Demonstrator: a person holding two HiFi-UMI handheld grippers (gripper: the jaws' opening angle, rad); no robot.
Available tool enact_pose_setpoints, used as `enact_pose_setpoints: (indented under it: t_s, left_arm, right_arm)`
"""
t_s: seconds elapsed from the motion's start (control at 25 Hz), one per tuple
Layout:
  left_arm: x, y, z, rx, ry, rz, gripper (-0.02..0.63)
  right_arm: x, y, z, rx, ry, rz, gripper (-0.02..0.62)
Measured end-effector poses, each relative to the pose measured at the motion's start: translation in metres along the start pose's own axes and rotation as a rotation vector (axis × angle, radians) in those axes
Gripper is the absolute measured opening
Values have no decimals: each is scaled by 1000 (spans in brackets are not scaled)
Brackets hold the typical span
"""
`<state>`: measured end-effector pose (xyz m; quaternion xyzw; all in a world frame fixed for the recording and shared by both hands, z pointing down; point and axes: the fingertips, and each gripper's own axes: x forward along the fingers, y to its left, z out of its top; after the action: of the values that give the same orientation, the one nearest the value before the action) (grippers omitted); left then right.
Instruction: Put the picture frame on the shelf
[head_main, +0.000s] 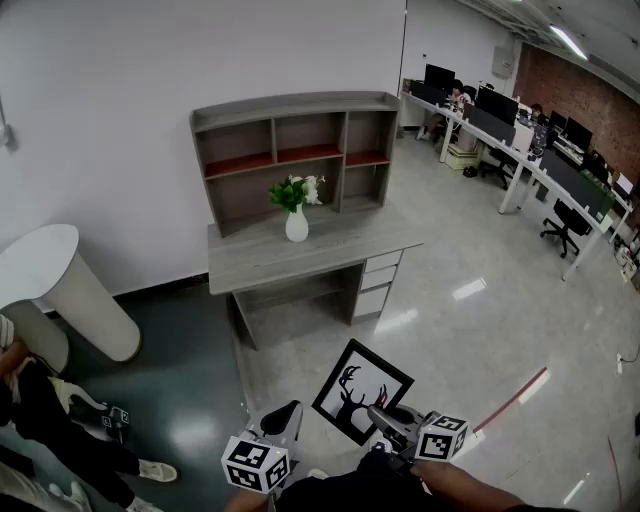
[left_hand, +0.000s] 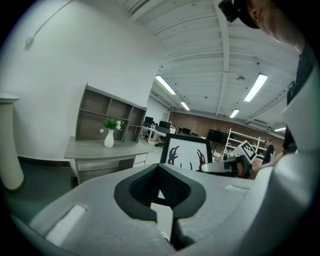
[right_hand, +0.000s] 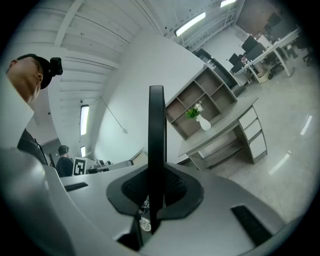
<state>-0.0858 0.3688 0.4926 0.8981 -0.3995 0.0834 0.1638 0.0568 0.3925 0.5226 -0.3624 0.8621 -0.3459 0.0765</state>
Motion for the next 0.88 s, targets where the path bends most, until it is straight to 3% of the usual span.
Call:
enact_pose_setpoints:
  t_s: [0.48,0.64,0.88]
  left_arm:
    - [2,0,4,8,-1,-17,9]
    - [1,-1,1,7,1,-20,9]
    - [-2,2,0,5,3,-21,9]
  right_arm:
    - [1,6,-1,-20,-7,3,44]
    - [-1,8,1,18,-35,36,45]
    - [3,5,-6,33,-6,15,44]
